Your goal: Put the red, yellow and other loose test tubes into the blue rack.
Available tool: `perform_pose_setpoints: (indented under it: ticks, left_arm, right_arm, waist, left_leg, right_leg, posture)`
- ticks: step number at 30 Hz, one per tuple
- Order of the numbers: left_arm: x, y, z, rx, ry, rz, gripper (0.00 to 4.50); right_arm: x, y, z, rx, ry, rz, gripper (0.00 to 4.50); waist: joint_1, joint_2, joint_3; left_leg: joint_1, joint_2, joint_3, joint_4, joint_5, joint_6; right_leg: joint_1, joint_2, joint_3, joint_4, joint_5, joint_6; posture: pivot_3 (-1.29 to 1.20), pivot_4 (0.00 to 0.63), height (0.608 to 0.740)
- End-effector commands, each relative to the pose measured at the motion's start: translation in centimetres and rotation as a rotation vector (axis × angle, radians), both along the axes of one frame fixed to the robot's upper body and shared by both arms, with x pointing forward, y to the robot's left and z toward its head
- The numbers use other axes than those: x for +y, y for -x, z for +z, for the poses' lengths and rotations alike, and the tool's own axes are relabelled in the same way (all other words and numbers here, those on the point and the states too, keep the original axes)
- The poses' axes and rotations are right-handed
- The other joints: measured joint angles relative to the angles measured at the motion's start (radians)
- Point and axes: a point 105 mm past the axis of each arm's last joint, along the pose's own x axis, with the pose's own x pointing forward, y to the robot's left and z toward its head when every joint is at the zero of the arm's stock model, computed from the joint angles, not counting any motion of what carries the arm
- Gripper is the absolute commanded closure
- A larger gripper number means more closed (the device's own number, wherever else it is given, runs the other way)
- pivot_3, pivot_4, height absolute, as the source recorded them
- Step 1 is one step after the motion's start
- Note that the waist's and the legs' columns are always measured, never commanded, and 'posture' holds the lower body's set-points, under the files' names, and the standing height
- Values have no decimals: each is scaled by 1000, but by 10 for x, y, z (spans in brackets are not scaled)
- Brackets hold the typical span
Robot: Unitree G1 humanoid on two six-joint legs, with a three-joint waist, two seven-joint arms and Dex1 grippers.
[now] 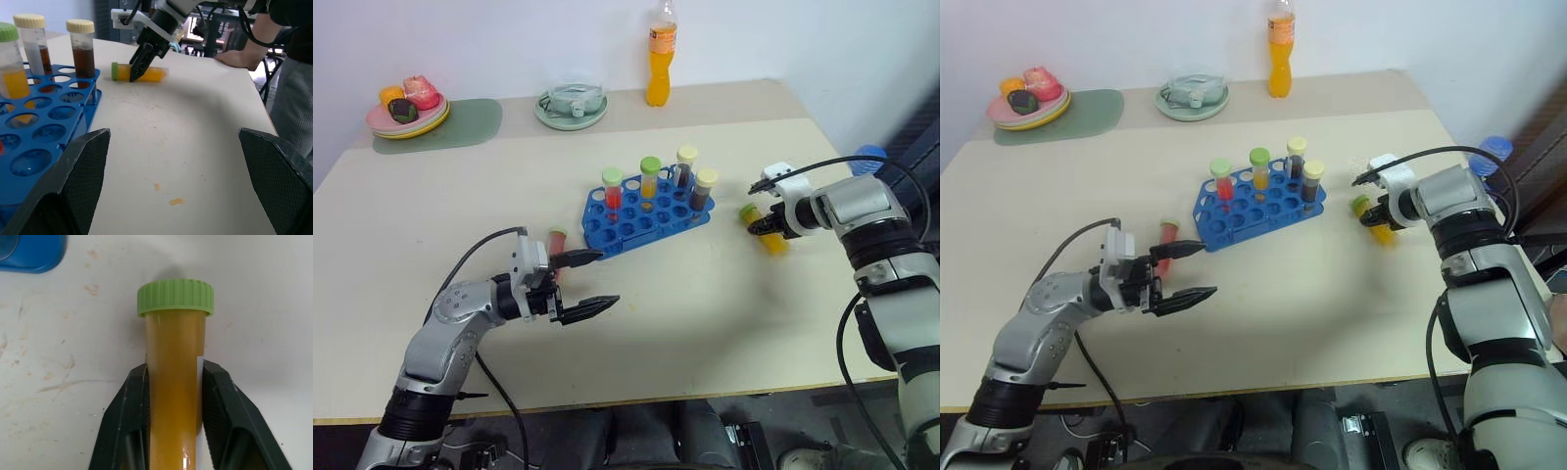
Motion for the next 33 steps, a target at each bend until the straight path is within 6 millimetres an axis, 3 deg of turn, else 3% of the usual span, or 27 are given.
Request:
perform_pose_setpoints:
  ticks: [1, 5, 10, 13, 15, 18, 25, 33]
  left_arm:
    - [0, 4, 8, -49, 5, -4, 211]
    - [1, 3, 9, -52, 5, 0, 211]
    - [5, 2, 10, -57, 0, 6, 211]
    - [8, 0, 11, -58, -3, 11, 211]
    - [12, -7, 14, -62, 13, 37, 211]
    - [18, -17, 17, -67, 43, 84, 211]
    - [30, -44, 29, -74, 110, 172, 211]
    - [40, -49, 26, -79, 96, 214, 211]
  right_arm:
    - [-7, 4, -9, -2, 62, 30, 3717]
    - [-15, 10, -8, -45, 112, 91, 3717]
    - [-6, 33, 8, -143, 74, 258, 3717]
    - [9, 56, 20, -233, 43, 390, 3717]
    - [29, 76, 26, -303, 3, 499, 3717]
    - [63, 91, 34, -441, -120, 569, 3717]
    - [133, 78, 70, -870, -400, 511, 3717]
    - [167, 55, 73, -1111, -550, 373, 3717]
  waist:
    - [0, -1, -1]
    - [5, -2, -1]
    - [22, -2, -1]
    - [33, -2, -1]
    - [32, -1, -1]
    - [23, -1, -1]
    - [27, -2, -1]
    - [21, -2, -1]
  left_leg:
    - [0, 0, 0, 0, 0, 0]
    - [0, 0, 0, 1, 0, 0]
    - [-1, -1, -2, 1, 0, 0]
    - [-2, -1, -2, 1, 0, 0]
    - [-2, -1, -2, 1, 0, 0]
    - [-1, 0, 0, 1, 0, 0]
    - [1, 1, 1, 2, 0, 0]
    - [1, 0, 0, 1, 0, 0]
  right_leg:
    - [0, 0, 0, 0, 0, 0]
    - [1, 0, 0, 0, 0, 0]
    - [1, 0, -1, 0, 0, 0]
    - [0, 0, -1, -1, 0, 0]
    - [0, 0, -2, -1, 0, 0]
    - [0, 0, -1, 0, 0, 0]
    - [0, 1, 0, 1, 0, 0]
    - [0, 1, -1, 1, 0, 0]
  posture:
    - [0, 150, 740]
    - [0, 150, 740]
    - [0, 150, 740]
    - [0, 150, 740]
    - [0, 150, 740]
    - [0, 150, 740]
    - [0, 150, 740]
    - [0, 150, 740]
